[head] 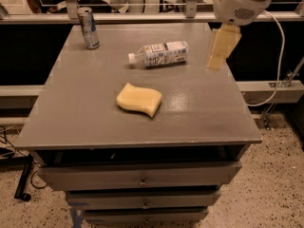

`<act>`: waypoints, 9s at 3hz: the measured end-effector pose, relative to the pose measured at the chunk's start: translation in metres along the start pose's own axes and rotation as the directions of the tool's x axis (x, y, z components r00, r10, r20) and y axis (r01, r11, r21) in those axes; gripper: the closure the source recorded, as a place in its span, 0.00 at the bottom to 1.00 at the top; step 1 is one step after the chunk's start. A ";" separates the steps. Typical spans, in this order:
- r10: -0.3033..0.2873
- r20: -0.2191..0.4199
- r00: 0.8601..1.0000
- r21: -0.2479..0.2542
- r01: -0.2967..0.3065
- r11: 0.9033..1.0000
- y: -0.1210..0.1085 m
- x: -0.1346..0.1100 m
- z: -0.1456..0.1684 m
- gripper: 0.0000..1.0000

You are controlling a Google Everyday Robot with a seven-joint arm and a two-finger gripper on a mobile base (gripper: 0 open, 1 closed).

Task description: Place blue plastic bottle upright

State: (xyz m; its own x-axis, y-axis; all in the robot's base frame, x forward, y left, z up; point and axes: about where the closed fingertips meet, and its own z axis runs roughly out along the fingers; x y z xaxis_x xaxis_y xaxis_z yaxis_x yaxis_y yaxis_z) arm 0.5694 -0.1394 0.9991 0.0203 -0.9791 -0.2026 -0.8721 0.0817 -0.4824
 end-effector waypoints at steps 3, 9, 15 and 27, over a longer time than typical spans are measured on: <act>0.015 0.231 0.973 -0.044 -0.005 0.999 -0.102 -0.064 0.109 0.00; -0.026 -0.048 0.999 -0.232 0.014 0.973 -0.088 -0.073 0.234 0.64; 0.261 0.806 0.531 -0.275 -0.054 0.960 -0.113 -0.125 0.066 1.00; 0.420 0.897 0.137 -0.372 -0.279 0.885 -0.085 -0.027 0.148 0.14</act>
Offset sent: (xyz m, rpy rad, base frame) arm 0.1651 0.0748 -0.0146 0.2229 -0.0153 0.1389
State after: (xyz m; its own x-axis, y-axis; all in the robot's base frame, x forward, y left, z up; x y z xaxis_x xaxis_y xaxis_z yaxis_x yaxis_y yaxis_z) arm 0.7154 -0.0922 0.9192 0.0746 0.0676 -0.9949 -0.9596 0.2761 -0.0532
